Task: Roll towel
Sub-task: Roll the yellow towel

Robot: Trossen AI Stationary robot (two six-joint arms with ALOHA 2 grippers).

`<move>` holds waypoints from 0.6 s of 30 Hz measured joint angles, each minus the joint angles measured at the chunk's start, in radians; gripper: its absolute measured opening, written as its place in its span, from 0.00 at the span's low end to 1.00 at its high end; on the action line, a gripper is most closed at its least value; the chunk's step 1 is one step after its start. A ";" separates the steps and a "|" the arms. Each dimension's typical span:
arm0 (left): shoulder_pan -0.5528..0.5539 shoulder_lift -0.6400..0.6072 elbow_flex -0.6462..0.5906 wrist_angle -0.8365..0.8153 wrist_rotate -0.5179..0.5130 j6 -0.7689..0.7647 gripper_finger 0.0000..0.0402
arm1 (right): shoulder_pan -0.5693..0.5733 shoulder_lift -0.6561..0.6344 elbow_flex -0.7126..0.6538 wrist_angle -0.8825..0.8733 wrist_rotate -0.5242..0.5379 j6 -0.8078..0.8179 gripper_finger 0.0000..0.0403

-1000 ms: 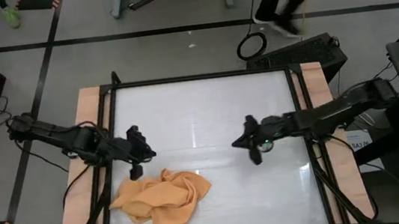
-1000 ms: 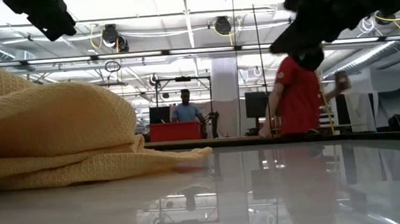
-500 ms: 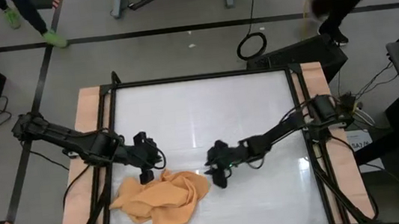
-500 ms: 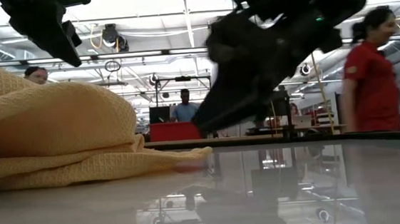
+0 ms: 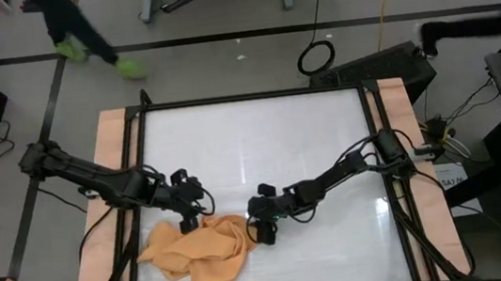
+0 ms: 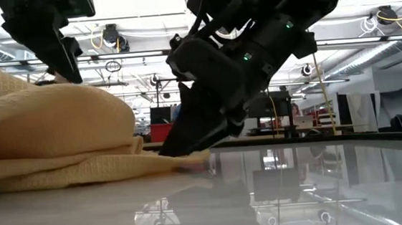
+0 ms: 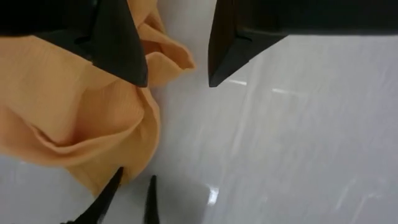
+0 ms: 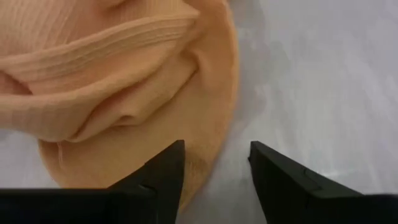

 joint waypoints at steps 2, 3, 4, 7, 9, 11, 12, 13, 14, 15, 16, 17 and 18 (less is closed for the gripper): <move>0.000 0.018 0.000 0.000 0.000 0.000 0.44 | 0.008 0.000 0.000 -0.002 0.015 -0.018 0.34; 0.000 0.027 0.000 0.000 0.000 0.000 0.44 | 0.011 0.000 0.000 -0.003 0.019 -0.028 0.31; 0.000 0.035 0.000 0.001 0.000 0.000 0.44 | 0.014 0.000 0.000 -0.005 0.020 -0.036 0.27; 0.000 0.065 0.000 0.002 0.001 0.000 0.44 | 0.017 0.000 0.000 -0.008 0.020 -0.055 0.14; 0.000 0.086 0.000 0.005 0.001 0.000 0.44 | 0.018 0.000 0.000 -0.008 0.017 -0.074 0.05; 0.000 0.102 0.000 0.013 0.001 0.001 0.44 | 0.019 0.000 0.000 -0.019 0.012 -0.087 0.02; 0.000 0.110 0.000 0.018 0.001 0.001 0.44 | 0.019 -0.007 0.000 -0.037 0.012 -0.088 0.02; 0.000 0.116 0.000 0.027 0.001 0.001 0.44 | 0.020 -0.016 0.000 -0.066 0.010 -0.093 0.02; -0.001 0.121 0.000 0.034 0.001 0.001 0.44 | 0.020 -0.028 0.000 -0.102 0.011 -0.097 0.02; -0.001 0.125 0.000 0.038 0.001 0.001 0.44 | 0.023 -0.044 0.000 -0.142 0.012 -0.104 0.01; -0.002 0.127 0.000 0.041 0.001 0.003 0.44 | 0.025 -0.062 0.000 -0.185 0.015 -0.112 0.01; -0.002 0.131 0.000 0.049 0.001 0.008 0.44 | 0.029 -0.082 -0.001 -0.228 0.022 -0.122 0.01; -0.002 0.133 0.000 0.064 0.001 0.011 0.44 | 0.033 -0.107 -0.001 -0.270 0.032 -0.132 0.01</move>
